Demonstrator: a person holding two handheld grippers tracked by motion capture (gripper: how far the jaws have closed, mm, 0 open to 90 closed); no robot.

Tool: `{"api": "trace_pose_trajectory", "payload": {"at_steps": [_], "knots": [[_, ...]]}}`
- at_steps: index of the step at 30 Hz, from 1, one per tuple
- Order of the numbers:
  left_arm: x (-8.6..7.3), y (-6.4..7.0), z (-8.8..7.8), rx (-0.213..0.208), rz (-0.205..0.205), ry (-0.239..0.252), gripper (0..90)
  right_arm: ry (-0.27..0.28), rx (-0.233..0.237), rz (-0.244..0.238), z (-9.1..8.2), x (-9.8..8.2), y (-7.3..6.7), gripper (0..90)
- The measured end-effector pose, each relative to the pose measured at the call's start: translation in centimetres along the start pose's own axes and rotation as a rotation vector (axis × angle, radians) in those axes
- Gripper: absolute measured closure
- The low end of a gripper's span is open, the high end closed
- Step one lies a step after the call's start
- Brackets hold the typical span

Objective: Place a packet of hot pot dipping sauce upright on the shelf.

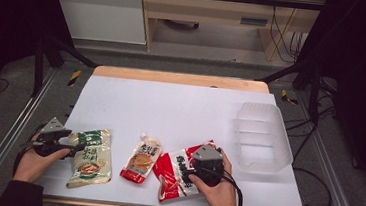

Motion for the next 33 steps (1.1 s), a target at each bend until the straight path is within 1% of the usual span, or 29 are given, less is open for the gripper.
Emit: {"api": "trace_pose_trajectory", "payload": {"at_steps": [2,4,5,6,7,8,9,10,12,14,16,18,20,23,25,26,27,29,31,32,33], "knots": [[0.3,0.4,-0.3,-0.017,0.002,0.023,22.1,0.001,-0.001,-0.012,0.0,0.0,0.0,10.2],[0.4,0.6,-0.6,-0.017,0.008,0.030,23.3,0.000,-0.001,-0.017,0.0,0.1,0.0,10.3],[0.4,0.7,-0.8,-0.015,0.006,0.036,25.3,0.000,0.001,-0.018,-0.1,0.1,0.0,10.3],[0.5,0.8,-1.4,-0.023,-0.008,0.054,28.2,0.001,-0.001,-0.013,-0.1,0.1,0.1,10.4],[0.5,0.8,-1.4,-0.023,-0.008,0.054,29.7,0.001,-0.001,-0.013,-0.1,0.1,0.1,10.4],[0.5,1.2,-2.0,-0.037,-0.011,0.066,31.0,0.003,0.000,-0.013,-0.2,0.1,0.2,10.5],[0.5,1.2,-2.0,-0.037,-0.011,0.066,33.3,0.003,0.000,-0.013,-0.2,0.1,0.2,10.5],[0.5,1.5,-2.3,-0.043,-0.015,0.073,34.5,0.002,0.001,-0.011,-0.1,0.1,0.3,10.5],[0.2,1.9,-2.7,-0.057,-0.001,0.060,35.4,0.001,0.004,-0.011,-0.1,0.1,0.3,10.5],[-0.2,2.1,-3.0,-0.071,0.011,0.038,42.2,-0.005,0.010,-0.017,-0.1,0.0,0.2,10.7],[-0.7,2.0,-3.1,-0.085,0.014,0.020,43.9,-0.007,0.011,-0.020,0.0,0.0,0.2,10.7],[-0.7,1.8,-2.9,-0.088,0.016,0.024,47.8,-0.011,0.012,-0.024,0.0,-0.1,0.1,10.7],[-0.7,1.8,-2.6,-0.099,0.024,0.019,49.5,-0.012,0.015,-0.027,0.1,-0.1,0.1,10.7],[-1.0,1.5,-2.0,-0.118,0.012,0.001,54.4,-0.020,0.016,-0.027,0.1,-0.2,0.0,10.7],[-1.2,1.2,-1.8,-0.115,0.011,-0.009,59.7,-0.025,0.018,-0.032,0.2,-0.3,-0.1,10.7],[-1.2,1.2,-1.7,-0.115,0.017,-0.013,60.7,-0.027,0.016,-0.036,0.2,-0.3,-0.1,10.8],[-1.1,1.1,-1.7,-0.104,0.024,-0.013,61.7,-0.029,0.017,-0.035,0.3,-0.4,-0.1,10.8],[-0.9,1.1,-1.7,-0.100,0.034,-0.010,64.7,-0.034,0.016,-0.041,0.3,-0.4,-0.1,10.8],[-0.9,0.9,-1.7,-0.095,0.029,-0.012,69.4,-0.031,0.016,-0.044,0.4,-0.3,-0.2,10.9],[-1.0,0.8,-1.6,-0.096,0.028,-0.015,73.9,-0.035,0.016,-0.046,0.4,-0.4,-0.2,10.9],[-1.0,0.6,-1.5,-0.091,0.022,-0.016,73.9,-0.035,0.016,-0.046,0.4,-0.4,-0.2,10.9]]}}
Point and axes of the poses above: each handheld gripper's, and its own axes: z roughly forward along the jaws, x roughly out of its top, y roughly to its right, the point moved 10 cm from there along z, roughly forward along the jaws, and after that the axes turned 2 degrees about y, right-handed, at the moved point
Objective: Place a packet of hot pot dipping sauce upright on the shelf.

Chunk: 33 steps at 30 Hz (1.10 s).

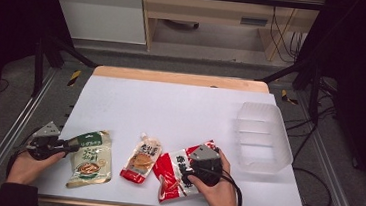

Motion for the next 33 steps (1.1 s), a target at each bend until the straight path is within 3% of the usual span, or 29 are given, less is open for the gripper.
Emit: {"api": "trace_pose_trajectory", "payload": {"at_steps": [3,5,9,11,15,22,25,33], "knots": [[0.2,-0.3,-0.1,-0.010,-0.040,0.020,82.8,-0.005,0.001,-0.005,0.1,-0.1,-0.1,10.9],[0.2,-0.4,-0.1,-0.015,-0.037,0.010,89.2,-0.006,0.002,-0.008,0.2,-0.1,-0.2,10.9],[0.7,-0.2,-0.8,0.000,-0.027,0.017,90.0,-0.007,0.003,-0.009,0.1,-0.1,-0.1,10.8],[1.0,-0.2,-1.6,-0.001,-0.036,0.037,90.0,-0.008,0.000,-0.006,0.1,-0.1,0.0,10.8],[2.2,0.2,-3.7,0.011,-0.014,0.073,90.0,-0.010,0.000,-0.003,0.0,-0.2,0.2,10.7],[5.1,2.8,-7.0,-0.022,0.025,0.147,90.0,-0.019,-0.001,0.001,0.0,-0.3,0.2,10.6],[5.9,4.1,-8.2,-0.028,0.055,0.153,90.0,-0.018,0.002,0.000,0.0,-0.3,0.0,10.5],[8.3,9.4,-11.2,-0.089,0.213,0.147,90.0,-0.016,0.035,-0.004,-0.2,0.0,-0.7,10.3]]}}
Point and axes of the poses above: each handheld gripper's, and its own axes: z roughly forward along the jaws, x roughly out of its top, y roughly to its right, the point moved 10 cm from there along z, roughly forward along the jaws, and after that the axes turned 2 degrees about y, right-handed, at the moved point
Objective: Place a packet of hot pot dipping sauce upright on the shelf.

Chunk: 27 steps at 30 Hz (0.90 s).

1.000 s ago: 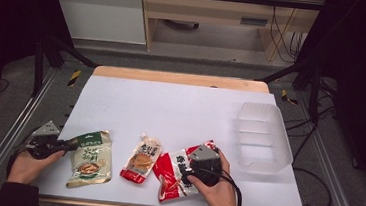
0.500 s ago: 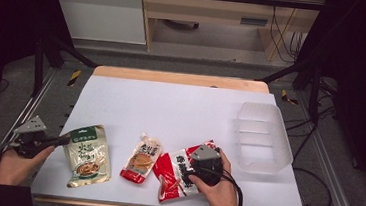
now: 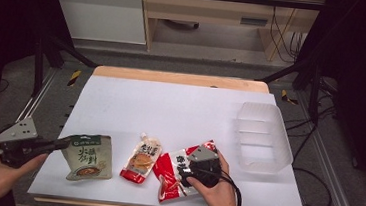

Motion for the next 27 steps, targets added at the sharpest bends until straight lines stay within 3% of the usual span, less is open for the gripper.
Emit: {"api": "trace_pose_trajectory", "payload": {"at_steps": [2,4,7,10,12,18,27], "knots": [[0.5,0.8,-0.3,0.005,0.033,-0.013,90.0,0.005,0.009,0.003,-0.1,0.2,-0.1,10.4],[1.1,1.2,-0.4,0.012,0.040,0.000,90.0,0.012,0.014,-0.008,-0.3,0.6,-0.1,10.3],[2.1,0.9,0.0,0.033,0.031,0.015,90.0,0.026,0.039,-0.003,-0.5,1.0,-0.4,10.0],[3.0,0.3,0.9,0.051,0.022,0.020,90.0,0.001,0.082,-0.033,-0.6,1.4,-0.9,9.7],[3.6,0.2,1.7,0.044,0.021,0.020,90.0,-0.015,0.104,-0.065,-0.5,2.0,-1.1,15.1],[4.9,0.3,4.2,0.026,0.046,0.001,90.0,-0.039,0.118,-0.138,-0.4,3.2,-1.3,15.9],[7.0,1.4,7.8,-0.041,0.088,-0.020,90.0,-0.107,0.143,-0.194,-0.3,6.3,-0.2,15.9]]}}
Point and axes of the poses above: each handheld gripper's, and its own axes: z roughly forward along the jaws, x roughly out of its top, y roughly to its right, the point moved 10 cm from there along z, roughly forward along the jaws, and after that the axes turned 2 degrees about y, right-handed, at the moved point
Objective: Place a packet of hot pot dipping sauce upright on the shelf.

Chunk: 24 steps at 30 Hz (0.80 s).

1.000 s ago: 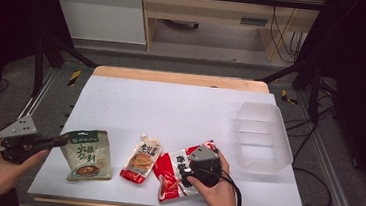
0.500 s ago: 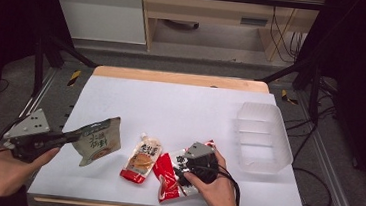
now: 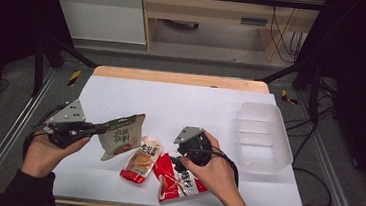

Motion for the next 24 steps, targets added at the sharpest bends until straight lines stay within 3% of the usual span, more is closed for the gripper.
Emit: {"api": "trace_pose_trajectory", "payload": {"at_steps": [4,9,17,24], "knots": [[1.0,0.2,0.9,-0.016,0.021,-0.002,90.0,-0.038,0.005,-0.055,-0.4,1.1,0.7,17.3],[2.3,0.8,1.7,-0.040,0.039,0.011,90.0,-0.085,0.005,-0.078,-0.7,1.9,1.8,15.8],[4.1,2.3,2.6,-0.079,0.075,0.023,90.0,-0.087,0.040,-0.118,-1.8,3.6,2.3,10.6],[4.8,4.1,3.8,-0.120,0.105,0.020,90.0,-0.095,0.065,-0.146,-2.6,4.7,2.5,24.7]]}}
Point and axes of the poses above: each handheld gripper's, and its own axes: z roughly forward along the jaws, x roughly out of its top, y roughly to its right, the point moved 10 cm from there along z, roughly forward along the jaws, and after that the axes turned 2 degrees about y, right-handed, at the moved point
